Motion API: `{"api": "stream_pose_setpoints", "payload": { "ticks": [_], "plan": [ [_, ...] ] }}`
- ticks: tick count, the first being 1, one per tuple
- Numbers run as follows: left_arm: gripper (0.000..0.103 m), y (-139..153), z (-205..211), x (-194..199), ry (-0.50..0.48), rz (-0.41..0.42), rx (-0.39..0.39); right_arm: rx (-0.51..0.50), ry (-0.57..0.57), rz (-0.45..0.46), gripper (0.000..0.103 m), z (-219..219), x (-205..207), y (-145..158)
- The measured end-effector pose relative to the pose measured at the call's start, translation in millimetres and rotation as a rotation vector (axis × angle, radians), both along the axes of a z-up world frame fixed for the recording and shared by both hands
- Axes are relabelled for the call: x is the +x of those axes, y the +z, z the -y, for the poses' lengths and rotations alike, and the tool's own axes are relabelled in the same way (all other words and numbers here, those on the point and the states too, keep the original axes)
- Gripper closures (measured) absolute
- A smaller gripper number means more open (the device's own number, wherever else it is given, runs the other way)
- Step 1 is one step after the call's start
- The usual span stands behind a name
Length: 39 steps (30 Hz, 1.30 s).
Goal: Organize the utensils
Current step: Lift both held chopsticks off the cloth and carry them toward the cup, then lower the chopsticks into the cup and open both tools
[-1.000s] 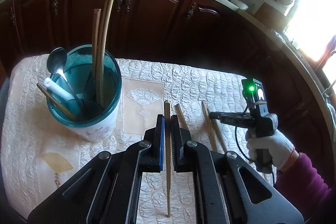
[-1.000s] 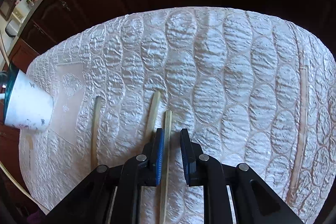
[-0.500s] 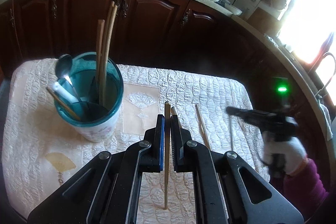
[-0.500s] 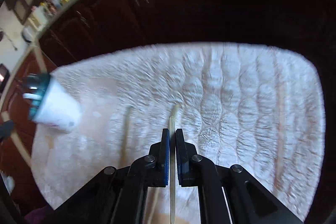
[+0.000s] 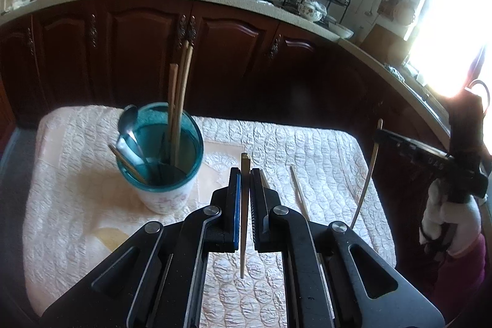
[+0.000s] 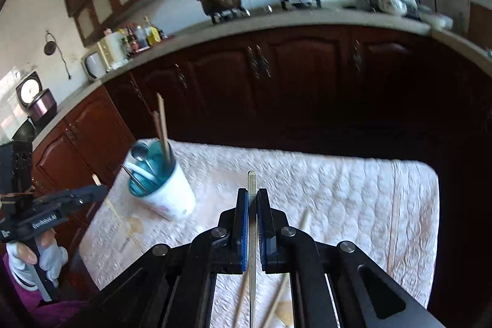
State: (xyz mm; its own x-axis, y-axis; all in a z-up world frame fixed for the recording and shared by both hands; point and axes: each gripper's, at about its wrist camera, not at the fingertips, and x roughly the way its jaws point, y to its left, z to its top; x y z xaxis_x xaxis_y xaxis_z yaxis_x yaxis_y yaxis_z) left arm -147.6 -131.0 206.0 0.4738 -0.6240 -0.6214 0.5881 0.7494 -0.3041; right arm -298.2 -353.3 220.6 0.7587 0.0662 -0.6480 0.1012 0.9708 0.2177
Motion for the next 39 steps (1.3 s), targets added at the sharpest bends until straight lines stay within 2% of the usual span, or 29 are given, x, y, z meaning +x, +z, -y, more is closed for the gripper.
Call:
{"api": "stream_pose_setpoints", "payload": {
  "ticks": [11, 25, 29, 33, 39],
  "plan": [
    [0.099, 19.1, -21.9, 4.5, 0.04, 0.042, -0.014, -0.017, 0.102, 0.089, 0.098, -54.1, 36.1, 46.2],
    [0.099, 30.5, -50.8, 21.8, 0.098, 0.058, -0.036, -0.007, 0.186, 0.13, 0.098, -100.1, 83.5, 66.1],
    [0.099, 43.3, -64.6, 33.7, 0.13, 0.058, -0.076, -0.006, 0.198, 0.138, 0.098, -108.6, 94.1, 68.7],
    [0.099, 61.2, -78.2, 48.1, 0.169, 0.092, -0.104, -0.008, 0.204, 0.158, 0.098, -119.6, 109.4, 73.6],
    [0.099, 79.8, -82.1, 72.9, 0.222, 0.137, -0.112, 0.012, 0.21, 0.189, 0.098, -131.5, 136.2, 76.8]
  ]
}}
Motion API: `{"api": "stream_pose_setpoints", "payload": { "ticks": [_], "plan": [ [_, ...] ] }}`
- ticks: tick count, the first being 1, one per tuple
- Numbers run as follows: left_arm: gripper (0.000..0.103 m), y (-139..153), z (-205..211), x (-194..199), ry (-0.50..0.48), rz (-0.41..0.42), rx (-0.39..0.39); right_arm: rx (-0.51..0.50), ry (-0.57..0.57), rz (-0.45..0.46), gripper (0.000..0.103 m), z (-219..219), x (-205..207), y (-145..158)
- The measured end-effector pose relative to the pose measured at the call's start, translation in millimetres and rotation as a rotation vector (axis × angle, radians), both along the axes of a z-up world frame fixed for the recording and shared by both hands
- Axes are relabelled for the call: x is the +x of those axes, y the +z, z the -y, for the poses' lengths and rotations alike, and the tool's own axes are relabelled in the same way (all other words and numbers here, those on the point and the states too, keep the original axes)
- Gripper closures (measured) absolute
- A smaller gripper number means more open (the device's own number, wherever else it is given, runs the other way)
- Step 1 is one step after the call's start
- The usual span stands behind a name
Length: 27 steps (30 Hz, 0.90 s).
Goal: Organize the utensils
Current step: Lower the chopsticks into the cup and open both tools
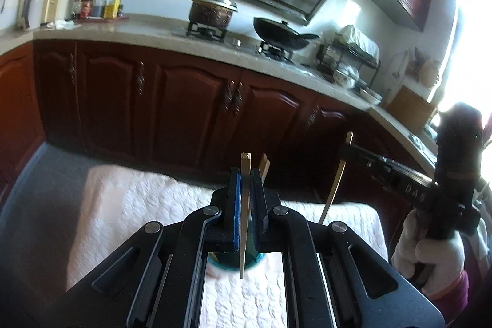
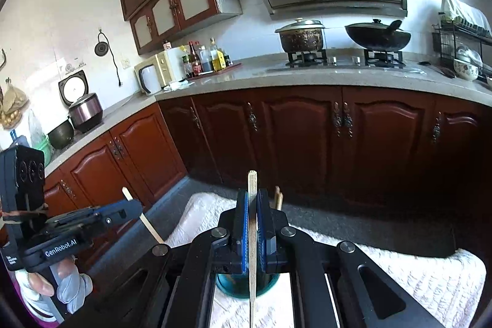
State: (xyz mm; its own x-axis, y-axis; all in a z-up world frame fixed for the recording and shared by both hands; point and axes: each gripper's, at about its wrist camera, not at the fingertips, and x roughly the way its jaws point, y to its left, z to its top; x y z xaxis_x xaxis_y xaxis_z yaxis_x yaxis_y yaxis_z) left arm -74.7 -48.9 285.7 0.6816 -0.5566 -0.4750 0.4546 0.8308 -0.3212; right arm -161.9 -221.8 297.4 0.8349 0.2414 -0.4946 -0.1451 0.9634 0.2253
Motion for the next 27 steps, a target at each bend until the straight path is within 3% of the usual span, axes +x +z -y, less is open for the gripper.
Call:
{"api": "stream_pose_setpoints", "payload": {
  "ticks": [11, 17, 27],
  "plan": [
    [0.099, 7.1, 24.7, 49.8, 0.056, 0.062, 0.04, 0.006, -0.02, 0.034, 0.098, -7.7, 54.9, -0.3],
    [0.099, -15.2, 46.2, 71.4, 0.067, 0.05, 0.094, 0.002, -0.034, 0.011, 0.098, -5.3, 84.8, -23.7],
    [0.098, -61.0, 69.9, 80.8, 0.066, 0.029, 0.175, 0.012, -0.036, -0.052, 0.098, 2.8, 95.0, -66.3]
  ]
}}
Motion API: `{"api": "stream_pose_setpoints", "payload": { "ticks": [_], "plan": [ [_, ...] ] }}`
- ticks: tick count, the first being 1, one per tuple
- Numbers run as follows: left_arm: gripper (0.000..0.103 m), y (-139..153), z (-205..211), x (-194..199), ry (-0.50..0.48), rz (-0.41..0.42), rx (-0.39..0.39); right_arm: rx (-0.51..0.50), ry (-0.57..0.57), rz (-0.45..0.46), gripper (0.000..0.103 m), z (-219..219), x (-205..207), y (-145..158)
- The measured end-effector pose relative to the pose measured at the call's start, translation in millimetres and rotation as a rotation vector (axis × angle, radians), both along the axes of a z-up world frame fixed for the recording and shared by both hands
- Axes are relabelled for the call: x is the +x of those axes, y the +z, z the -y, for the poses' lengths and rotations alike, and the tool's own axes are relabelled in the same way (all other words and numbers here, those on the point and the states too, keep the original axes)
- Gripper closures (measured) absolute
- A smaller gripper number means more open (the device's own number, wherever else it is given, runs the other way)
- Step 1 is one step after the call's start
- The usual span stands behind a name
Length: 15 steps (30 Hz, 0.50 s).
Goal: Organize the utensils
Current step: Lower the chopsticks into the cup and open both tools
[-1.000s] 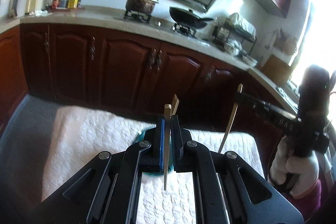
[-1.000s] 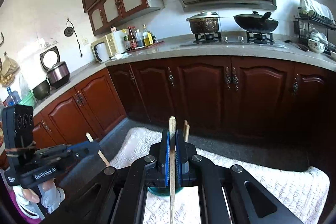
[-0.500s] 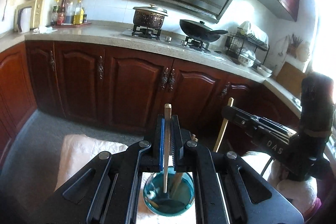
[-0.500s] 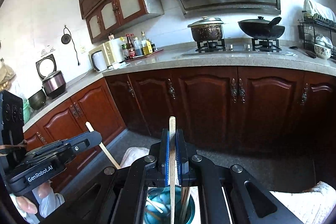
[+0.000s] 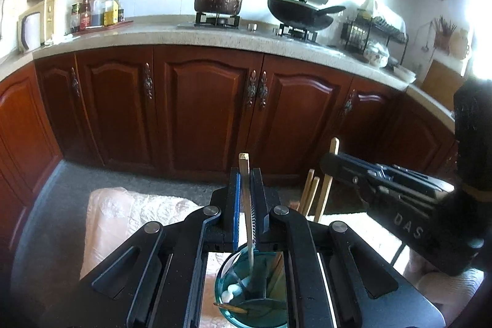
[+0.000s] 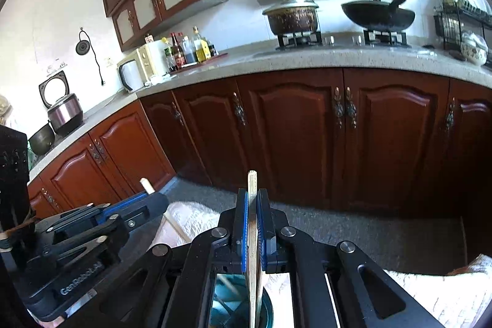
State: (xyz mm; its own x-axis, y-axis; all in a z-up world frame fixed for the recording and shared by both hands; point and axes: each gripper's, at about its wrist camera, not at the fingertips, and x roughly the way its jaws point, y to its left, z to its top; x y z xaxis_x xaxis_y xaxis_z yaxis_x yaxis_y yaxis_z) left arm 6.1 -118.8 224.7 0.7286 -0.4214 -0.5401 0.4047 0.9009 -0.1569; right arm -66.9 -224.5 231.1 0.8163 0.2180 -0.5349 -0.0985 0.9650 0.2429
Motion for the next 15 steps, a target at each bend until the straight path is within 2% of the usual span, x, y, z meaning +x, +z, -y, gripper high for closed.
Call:
{"api": "stream_pose_setpoints", "payload": {
  "ticks": [9, 13, 15],
  "plan": [
    [0.099, -25.6, 0.8, -3.6, -0.009, -0.083, 0.005, 0.001, 0.04, -0.101, 0.097, -3.6, -9.8, -35.7],
    [0.099, -26.8, -4.5, -4.6, -0.005, -0.107, -0.017, 0.057, 0.026, -0.113, 0.096, 6.5, -13.5, -36.3],
    [0.096, -25.0, -6.2, -6.0, -0.002, -0.114, -0.025, 0.068, 0.022, -0.115, 0.088, 9.6, -16.7, -34.4]
  ]
}}
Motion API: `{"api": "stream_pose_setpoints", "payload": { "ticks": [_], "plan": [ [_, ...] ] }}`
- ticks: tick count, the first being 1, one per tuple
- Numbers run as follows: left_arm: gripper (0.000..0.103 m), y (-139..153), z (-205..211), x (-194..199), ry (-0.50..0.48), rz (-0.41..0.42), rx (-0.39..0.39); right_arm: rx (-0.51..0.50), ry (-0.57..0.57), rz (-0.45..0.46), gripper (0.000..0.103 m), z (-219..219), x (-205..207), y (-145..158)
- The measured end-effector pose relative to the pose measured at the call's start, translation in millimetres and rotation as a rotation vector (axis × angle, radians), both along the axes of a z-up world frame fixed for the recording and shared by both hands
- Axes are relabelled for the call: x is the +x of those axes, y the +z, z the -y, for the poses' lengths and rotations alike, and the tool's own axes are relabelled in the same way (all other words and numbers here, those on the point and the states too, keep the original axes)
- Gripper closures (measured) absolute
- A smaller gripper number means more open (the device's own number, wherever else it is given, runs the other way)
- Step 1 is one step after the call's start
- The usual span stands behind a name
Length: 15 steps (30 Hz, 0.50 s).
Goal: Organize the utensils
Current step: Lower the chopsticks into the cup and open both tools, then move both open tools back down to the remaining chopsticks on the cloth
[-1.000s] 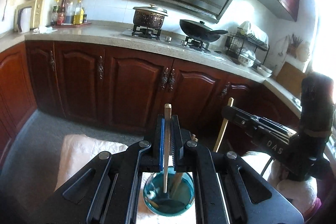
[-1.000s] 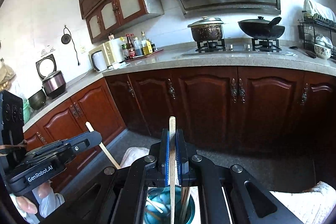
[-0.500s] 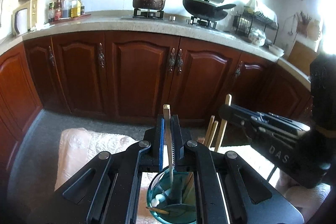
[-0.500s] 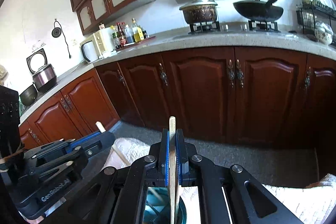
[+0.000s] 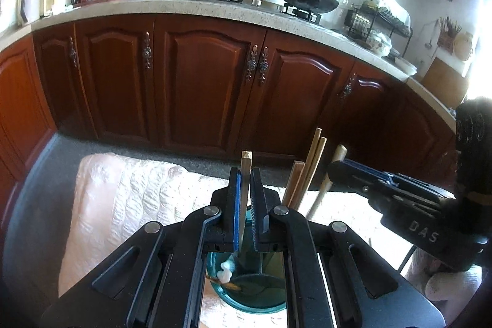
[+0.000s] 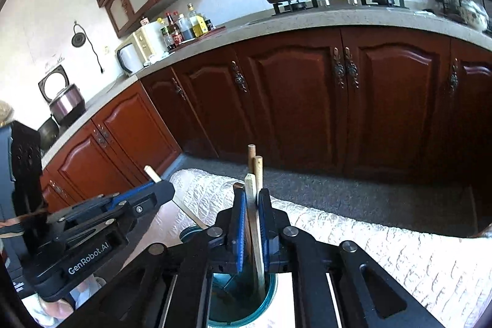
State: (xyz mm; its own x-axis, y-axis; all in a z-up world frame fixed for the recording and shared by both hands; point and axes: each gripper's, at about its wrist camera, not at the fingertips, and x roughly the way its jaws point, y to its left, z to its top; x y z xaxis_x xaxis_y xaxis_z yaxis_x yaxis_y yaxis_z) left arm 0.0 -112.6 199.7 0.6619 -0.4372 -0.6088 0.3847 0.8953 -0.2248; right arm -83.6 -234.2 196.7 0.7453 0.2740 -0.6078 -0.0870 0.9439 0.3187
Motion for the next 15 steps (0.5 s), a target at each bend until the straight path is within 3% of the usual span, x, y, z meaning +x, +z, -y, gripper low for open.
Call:
{"api": "stream_pose_setpoints", "payload": {
  "ticks": [2, 3, 8, 15],
  "plan": [
    [0.088, 1.3, -2.0, -1.8, 0.007, -0.003, -0.004, 0.0, -0.003, 0.004, 0.076, 1.8, -4.4, 3.3],
    [0.08, 1.8, -3.4, -2.7, 0.01, -0.009, -0.008, 0.001, -0.006, 0.006, 0.075, 2.3, -5.8, 4.6],
    [0.077, 7.3, -9.1, -12.5, 0.016, -0.006, -0.021, 0.01, -0.015, -0.002, 0.075, 4.6, -15.8, 5.8],
    [0.06, 13.4, -11.4, -38.3, 0.021, 0.021, -0.021, -0.007, -0.03, -0.012, 0.071, 0.3, -38.6, 6.1]
  ]
}}
